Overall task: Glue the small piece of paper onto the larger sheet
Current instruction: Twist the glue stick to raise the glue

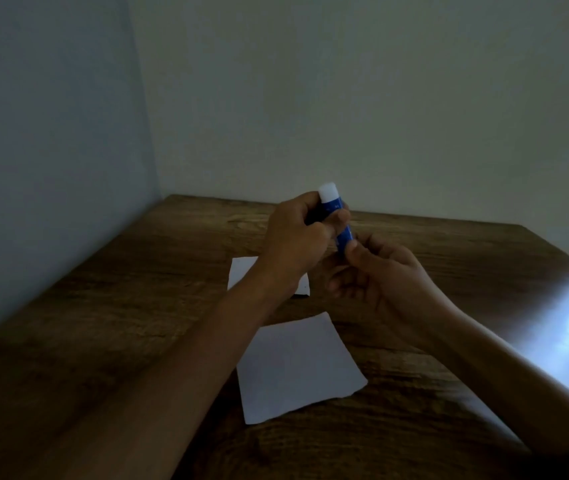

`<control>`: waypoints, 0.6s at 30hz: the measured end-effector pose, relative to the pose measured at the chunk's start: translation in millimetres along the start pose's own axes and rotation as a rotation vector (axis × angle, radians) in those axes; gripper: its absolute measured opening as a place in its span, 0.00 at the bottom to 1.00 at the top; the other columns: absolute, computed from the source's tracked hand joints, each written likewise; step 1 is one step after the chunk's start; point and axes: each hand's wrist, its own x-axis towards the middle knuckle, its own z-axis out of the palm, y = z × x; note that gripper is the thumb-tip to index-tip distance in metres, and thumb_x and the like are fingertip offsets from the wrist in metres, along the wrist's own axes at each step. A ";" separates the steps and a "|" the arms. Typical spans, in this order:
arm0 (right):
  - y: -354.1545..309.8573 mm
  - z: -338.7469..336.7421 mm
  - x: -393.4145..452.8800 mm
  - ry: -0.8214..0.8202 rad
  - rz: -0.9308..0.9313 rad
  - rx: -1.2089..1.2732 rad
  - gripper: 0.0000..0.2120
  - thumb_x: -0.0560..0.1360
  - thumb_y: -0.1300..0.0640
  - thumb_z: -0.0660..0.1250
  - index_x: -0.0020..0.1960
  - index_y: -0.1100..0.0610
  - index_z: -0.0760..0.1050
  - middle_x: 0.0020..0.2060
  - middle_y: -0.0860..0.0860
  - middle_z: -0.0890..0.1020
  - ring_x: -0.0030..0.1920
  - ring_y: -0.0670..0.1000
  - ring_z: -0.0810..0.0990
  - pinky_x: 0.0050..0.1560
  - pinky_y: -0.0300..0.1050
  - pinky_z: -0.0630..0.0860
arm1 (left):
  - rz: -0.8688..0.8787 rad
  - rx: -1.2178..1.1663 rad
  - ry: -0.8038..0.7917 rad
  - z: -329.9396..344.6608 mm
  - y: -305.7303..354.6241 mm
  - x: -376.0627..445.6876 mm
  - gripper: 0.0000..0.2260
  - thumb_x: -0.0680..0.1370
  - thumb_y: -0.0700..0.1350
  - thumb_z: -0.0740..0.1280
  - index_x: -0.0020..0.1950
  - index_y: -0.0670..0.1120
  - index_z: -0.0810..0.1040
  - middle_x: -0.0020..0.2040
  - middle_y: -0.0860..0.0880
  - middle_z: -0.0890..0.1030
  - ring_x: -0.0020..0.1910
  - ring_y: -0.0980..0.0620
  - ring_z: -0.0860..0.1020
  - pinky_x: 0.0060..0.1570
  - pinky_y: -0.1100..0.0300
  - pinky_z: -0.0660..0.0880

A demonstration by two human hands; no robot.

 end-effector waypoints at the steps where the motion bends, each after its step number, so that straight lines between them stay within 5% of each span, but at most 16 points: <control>1: 0.7 -0.4 0.0 0.008 -0.018 -0.013 0.12 0.72 0.57 0.62 0.53 0.60 0.73 0.36 0.53 0.84 0.34 0.50 0.82 0.35 0.41 0.79 | -0.003 0.001 0.003 0.3 -0.7 0.0 0.06 0.73 0.41 0.67 0.40 0.52 0.77 0.40 0.55 0.79 0.40 0.61 0.78 0.42 0.68 0.74; 4: 2.8 -2.0 0.3 0.023 -0.037 -0.044 0.08 0.75 0.62 0.59 0.53 0.61 0.73 0.36 0.52 0.83 0.34 0.50 0.81 0.35 0.40 0.78 | 0.005 0.028 -0.006 1.6 -2.2 -0.7 0.06 0.73 0.41 0.67 0.41 0.52 0.77 0.41 0.55 0.79 0.42 0.61 0.78 0.43 0.66 0.74; 9: 0.3 -0.7 0.2 -0.017 0.042 -0.023 0.17 0.79 0.53 0.52 0.52 0.62 0.75 0.37 0.56 0.84 0.35 0.53 0.82 0.37 0.44 0.80 | -0.014 -0.025 0.001 -1.0 -0.6 0.4 0.06 0.73 0.41 0.67 0.40 0.53 0.77 0.40 0.55 0.79 0.40 0.61 0.77 0.41 0.68 0.74; 12: -2.1 -0.4 0.3 -0.006 0.018 -0.041 0.18 0.73 0.49 0.58 0.54 0.62 0.74 0.38 0.55 0.84 0.36 0.52 0.82 0.37 0.43 0.80 | 0.000 0.000 -0.005 -0.4 0.0 -0.3 0.06 0.73 0.41 0.67 0.40 0.53 0.77 0.40 0.56 0.79 0.38 0.62 0.77 0.36 0.73 0.74; 18: -1.7 -3.5 -0.6 0.013 -0.032 -0.132 0.09 0.75 0.61 0.60 0.53 0.61 0.75 0.40 0.55 0.82 0.36 0.50 0.82 0.37 0.40 0.78 | -0.006 0.053 -0.001 1.9 -1.8 -1.9 0.03 0.72 0.42 0.68 0.44 0.49 0.78 0.42 0.53 0.80 0.43 0.58 0.78 0.43 0.65 0.74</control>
